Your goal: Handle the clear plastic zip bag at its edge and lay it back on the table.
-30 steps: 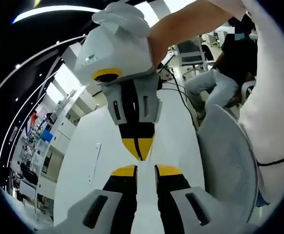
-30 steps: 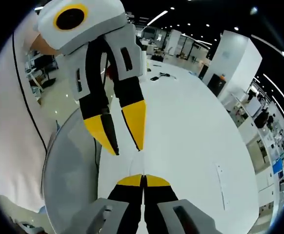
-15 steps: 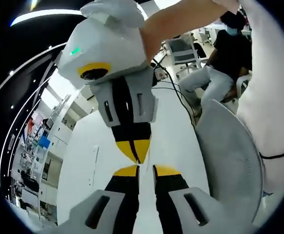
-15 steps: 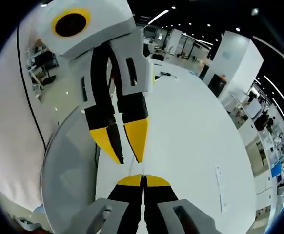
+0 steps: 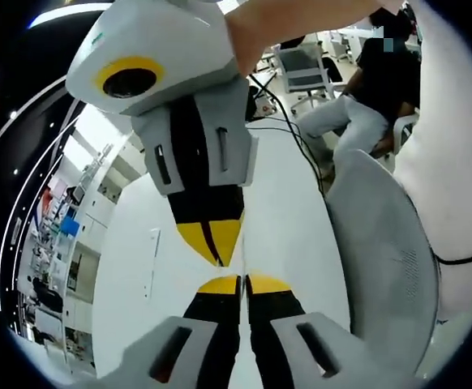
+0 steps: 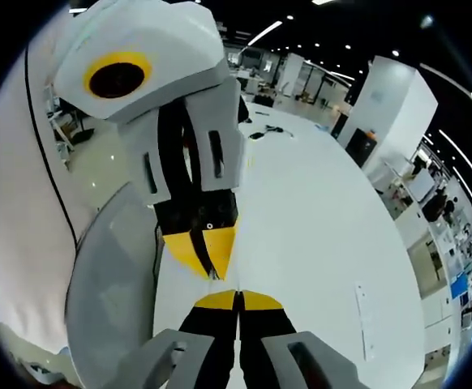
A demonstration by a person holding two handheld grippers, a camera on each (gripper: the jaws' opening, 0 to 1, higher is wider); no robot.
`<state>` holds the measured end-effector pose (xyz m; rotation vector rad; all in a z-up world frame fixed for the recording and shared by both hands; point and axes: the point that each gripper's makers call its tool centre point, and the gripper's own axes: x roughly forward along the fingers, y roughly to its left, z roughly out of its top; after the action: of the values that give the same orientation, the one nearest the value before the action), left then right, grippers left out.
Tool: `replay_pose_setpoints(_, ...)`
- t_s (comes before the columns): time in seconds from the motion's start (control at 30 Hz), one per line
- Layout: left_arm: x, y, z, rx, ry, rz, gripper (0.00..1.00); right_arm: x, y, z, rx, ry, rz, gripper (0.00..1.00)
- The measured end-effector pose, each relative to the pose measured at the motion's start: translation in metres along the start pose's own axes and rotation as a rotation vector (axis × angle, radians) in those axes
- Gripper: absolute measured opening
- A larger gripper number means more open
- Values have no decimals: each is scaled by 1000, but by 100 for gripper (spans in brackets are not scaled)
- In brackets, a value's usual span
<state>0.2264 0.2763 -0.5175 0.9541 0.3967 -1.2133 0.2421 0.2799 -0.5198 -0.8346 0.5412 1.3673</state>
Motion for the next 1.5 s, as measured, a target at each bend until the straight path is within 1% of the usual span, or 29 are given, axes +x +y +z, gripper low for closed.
replay_pose_setpoints(0.07, 1, -1, 0, 2, 6, -6, 0, 0, -1, 0, 2, -1, -4, 0)
replay_pose_setpoints(0.3, 4, -6, 4, -20, -5, -23, 0, -3, -8, -5, 8, 12, -21, 0)
replay_pose_setpoints(0.43, 1, -12, 7, -56, -16, -40, 0, -4, -12, -6, 7, 16, -37, 0)
replay_pose_setpoints(0.83, -6, -28, 8, -99, -27, -72, 0, -7, -28, -9, 20, 25, -114, 0)
replay_pose_setpoints(0.97, -7, -33, 9, -106, -31, -73, 0, -9, -33, -8, 32, 27, -140, 0)
replay_pose_setpoints(1.0, -7, -34, 9, -109, -34, -73, 0, -10, -35, -8, 46, 29, -149, 0)
replay_pose_setpoints(1.23, -7, -43, 8, -124, -40, -70, 0, -11, -36, -7, 65, 22, -182, 0)
replay_pose_setpoints(1.37, -4, -50, 2, -140, -37, -71, 0, -12, -33, -3, 67, 13, -195, 0)
replay_pose_setpoints(1.47, -3, -54, 1, -141, -35, -67, 0, -13, -34, -3, 68, 10, -200, 0)
replay_pose_setpoints(1.5, -2, -54, 0, -143, -34, -64, 0, -13, -34, -2, 77, 0, -202, 0)
